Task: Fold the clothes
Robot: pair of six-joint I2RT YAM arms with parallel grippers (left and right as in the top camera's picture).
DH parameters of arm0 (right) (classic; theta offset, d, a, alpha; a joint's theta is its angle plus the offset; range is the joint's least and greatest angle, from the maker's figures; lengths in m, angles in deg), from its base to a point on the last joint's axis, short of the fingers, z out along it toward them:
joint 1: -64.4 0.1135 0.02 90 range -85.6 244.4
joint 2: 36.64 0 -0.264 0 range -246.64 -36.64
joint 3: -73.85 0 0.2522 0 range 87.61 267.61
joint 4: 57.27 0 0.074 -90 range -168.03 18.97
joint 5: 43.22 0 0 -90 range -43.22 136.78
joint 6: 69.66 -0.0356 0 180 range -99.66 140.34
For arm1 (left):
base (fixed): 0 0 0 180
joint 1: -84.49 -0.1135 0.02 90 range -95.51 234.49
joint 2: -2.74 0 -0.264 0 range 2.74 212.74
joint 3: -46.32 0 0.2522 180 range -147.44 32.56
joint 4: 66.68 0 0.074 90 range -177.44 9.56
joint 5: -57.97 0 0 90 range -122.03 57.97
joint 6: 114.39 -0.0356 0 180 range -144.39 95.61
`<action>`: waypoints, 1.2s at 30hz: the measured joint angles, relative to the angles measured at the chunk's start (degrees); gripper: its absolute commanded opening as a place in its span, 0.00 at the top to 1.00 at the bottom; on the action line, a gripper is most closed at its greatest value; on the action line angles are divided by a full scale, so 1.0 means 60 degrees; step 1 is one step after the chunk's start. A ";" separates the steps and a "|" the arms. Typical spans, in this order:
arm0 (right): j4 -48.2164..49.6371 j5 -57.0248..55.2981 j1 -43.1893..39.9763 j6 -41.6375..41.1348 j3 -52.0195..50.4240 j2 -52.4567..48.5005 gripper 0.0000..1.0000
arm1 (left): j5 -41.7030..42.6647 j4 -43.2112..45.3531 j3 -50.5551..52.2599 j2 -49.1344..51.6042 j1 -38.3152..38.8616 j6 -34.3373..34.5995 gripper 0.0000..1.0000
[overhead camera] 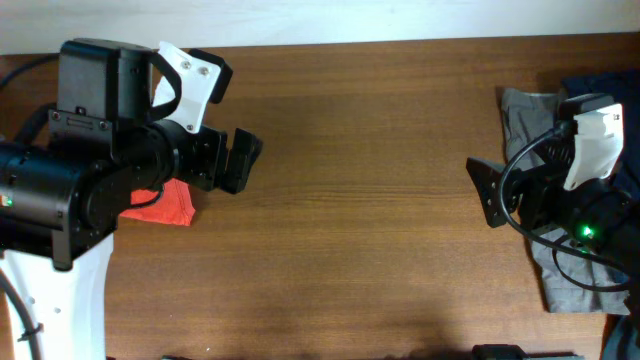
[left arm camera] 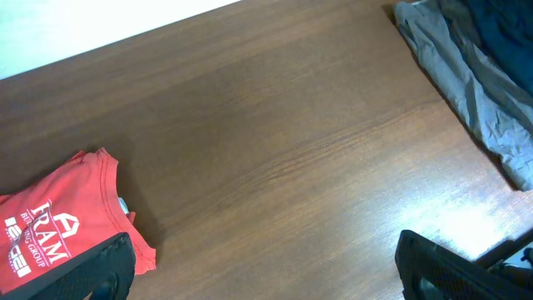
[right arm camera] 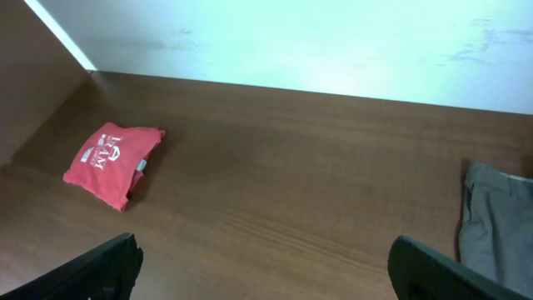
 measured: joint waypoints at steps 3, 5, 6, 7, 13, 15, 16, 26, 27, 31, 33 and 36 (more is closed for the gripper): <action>-0.0004 0.0000 0.0000 -0.0004 0.0000 -0.0022 0.01 | 0.0025 0.0000 0.0000 0.0000 0.0000 0.0004 0.01; -0.0069 0.0000 0.0000 0.0000 0.0000 -0.0062 0.01 | 0.0025 0.0000 0.0000 0.0000 0.0000 0.0004 0.00; -0.0168 0.0000 0.0000 -0.0004 0.0000 -0.0084 0.01 | 0.0025 0.0000 0.0000 0.0000 0.0000 0.0004 0.01; -0.0295 0.0000 0.0000 0.0000 0.0000 -0.0113 0.01 | 0.0025 0.0000 0.0000 0.0000 0.0000 0.0004 0.01; 0.0047 -0.1428 0.0051 0.0076 -0.0073 -0.0120 0.01 | 0.0025 0.0000 0.0004 0.0000 0.0000 0.0004 0.01; 0.0641 -0.2014 0.0109 0.0153 -0.0346 0.0084 0.01 | 0.0025 -0.0004 0.0004 0.0000 0.0000 0.0004 0.01; 0.0958 -0.2208 0.0138 0.0226 -0.0561 0.0240 0.01 | 0.0029 0.0000 0.0004 0.0000 0.0000 0.0004 0.01; 0.3847 -0.3151 0.0200 0.0863 -0.6211 0.4641 0.01 | 0.0040 -0.0004 0.0004 0.0000 0.0000 0.0015 0.01; 0.3974 -0.3166 0.0200 0.0874 -0.6991 0.5111 0.01 | 0.0033 -0.0004 0.0004 0.0000 0.0000 0.0025 0.01; 0.4623 -0.3187 0.0208 0.0889 -0.9737 0.6524 0.01 | 0.0036 0.0000 0.0004 0.0000 0.0000 0.0029 0.01; 0.4972 -0.3180 0.0208 0.0882 -1.0965 0.7249 0.01 | 0.0036 0.0000 0.0004 0.0000 0.0000 0.0029 0.01; 0.5464 -0.3089 0.0211 0.0787 -1.2415 0.8400 0.01 | 0.0033 0.0004 0.0004 0.0000 0.0000 0.0029 0.01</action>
